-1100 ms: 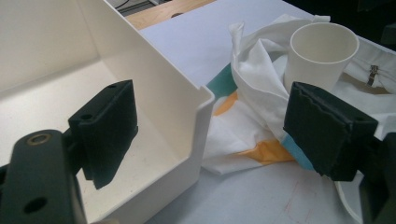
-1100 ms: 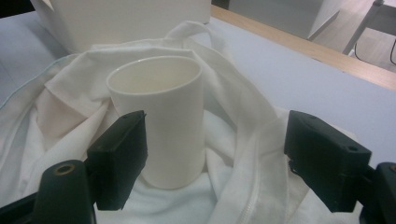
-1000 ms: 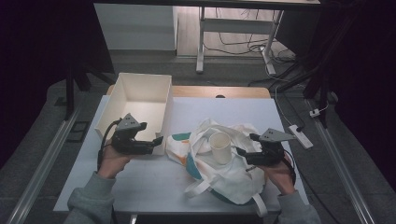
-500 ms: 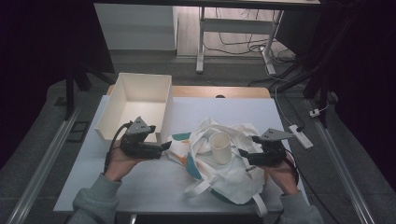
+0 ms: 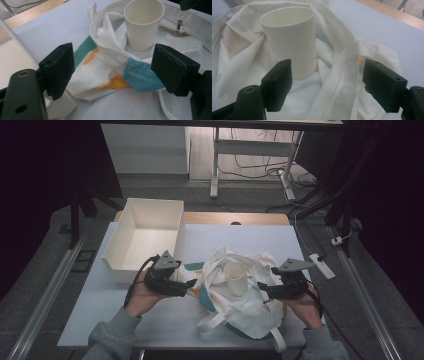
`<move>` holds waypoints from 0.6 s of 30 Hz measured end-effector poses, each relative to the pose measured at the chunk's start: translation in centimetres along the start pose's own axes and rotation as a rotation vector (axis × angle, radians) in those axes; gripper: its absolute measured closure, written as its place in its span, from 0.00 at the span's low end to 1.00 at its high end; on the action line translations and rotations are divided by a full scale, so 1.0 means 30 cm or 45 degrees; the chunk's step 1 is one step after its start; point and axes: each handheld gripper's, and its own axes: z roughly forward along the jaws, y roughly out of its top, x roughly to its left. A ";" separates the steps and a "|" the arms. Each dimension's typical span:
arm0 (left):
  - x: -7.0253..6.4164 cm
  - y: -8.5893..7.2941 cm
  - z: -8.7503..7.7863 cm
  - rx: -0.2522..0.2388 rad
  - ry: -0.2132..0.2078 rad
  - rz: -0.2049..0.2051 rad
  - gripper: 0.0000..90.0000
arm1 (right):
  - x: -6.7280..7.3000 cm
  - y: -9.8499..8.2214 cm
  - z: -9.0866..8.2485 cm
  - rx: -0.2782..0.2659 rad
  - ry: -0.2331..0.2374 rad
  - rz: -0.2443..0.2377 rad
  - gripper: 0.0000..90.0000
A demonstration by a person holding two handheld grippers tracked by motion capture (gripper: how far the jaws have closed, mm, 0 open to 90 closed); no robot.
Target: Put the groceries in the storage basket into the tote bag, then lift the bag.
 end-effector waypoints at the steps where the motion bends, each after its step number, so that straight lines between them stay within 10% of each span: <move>1: -0.006 0.001 0.008 0.008 -0.006 0.006 0.21 | 0.001 0.000 -0.002 0.000 -0.001 0.000 0.27; 18: -0.048 0.026 0.162 0.072 0.094 -0.021 0.30 | 0.004 -0.008 -0.007 0.011 -0.008 -0.007 0.27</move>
